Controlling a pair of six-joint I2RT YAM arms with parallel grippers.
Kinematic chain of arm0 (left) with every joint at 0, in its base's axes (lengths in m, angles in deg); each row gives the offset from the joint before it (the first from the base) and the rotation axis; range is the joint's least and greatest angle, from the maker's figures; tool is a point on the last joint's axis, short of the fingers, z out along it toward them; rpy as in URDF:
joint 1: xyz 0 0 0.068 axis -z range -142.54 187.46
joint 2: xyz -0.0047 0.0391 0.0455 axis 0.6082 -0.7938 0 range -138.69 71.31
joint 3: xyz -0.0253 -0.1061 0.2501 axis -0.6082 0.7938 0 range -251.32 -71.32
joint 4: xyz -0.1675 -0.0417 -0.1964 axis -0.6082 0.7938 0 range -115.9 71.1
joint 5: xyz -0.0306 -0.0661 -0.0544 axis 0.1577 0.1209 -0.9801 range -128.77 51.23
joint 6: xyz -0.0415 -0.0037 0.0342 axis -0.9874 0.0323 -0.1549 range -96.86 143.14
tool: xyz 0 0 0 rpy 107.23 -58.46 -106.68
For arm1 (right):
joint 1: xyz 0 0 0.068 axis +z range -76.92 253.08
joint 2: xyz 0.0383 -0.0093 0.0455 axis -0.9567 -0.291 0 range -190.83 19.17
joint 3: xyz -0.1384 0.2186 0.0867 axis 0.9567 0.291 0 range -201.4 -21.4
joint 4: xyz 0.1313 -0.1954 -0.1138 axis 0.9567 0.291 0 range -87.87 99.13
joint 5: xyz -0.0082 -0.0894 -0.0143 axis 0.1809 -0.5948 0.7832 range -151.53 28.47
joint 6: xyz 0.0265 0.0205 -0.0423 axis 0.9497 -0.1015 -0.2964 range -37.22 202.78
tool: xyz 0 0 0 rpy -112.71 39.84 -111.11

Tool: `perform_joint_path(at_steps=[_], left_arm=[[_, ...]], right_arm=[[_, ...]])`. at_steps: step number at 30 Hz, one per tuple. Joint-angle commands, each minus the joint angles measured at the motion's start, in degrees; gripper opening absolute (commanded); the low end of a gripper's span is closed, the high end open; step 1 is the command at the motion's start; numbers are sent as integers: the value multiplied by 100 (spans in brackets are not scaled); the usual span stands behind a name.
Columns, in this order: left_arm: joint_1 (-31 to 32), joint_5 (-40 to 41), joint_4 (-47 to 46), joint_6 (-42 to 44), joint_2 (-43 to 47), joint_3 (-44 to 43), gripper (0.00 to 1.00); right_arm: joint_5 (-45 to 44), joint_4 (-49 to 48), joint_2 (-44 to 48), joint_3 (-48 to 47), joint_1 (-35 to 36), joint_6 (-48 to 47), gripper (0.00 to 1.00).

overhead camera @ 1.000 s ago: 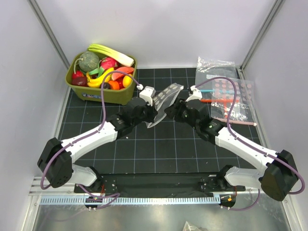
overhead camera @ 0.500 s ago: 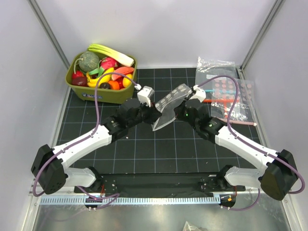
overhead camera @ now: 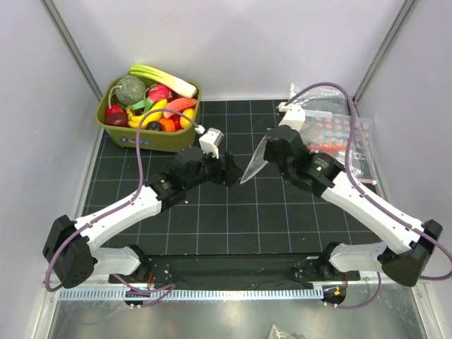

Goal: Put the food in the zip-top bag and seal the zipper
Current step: Open the zipper of the food storage bag.

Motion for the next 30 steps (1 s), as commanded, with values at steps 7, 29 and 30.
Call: perform_joint_path(at_steps=[7,29,30], left_arm=[[14,85,-318,5,218,13,77],[-30,735,-10,-118,-433,-260,77],[-30,788,-36,-188,-302,-216,80]], right_arm=[[-2126,1891,-1944,-1622,1144,-526,1],[-588,485,-1654,-814,1207,-825,1],[-597,468,-1681,-806,1207,-816,1]])
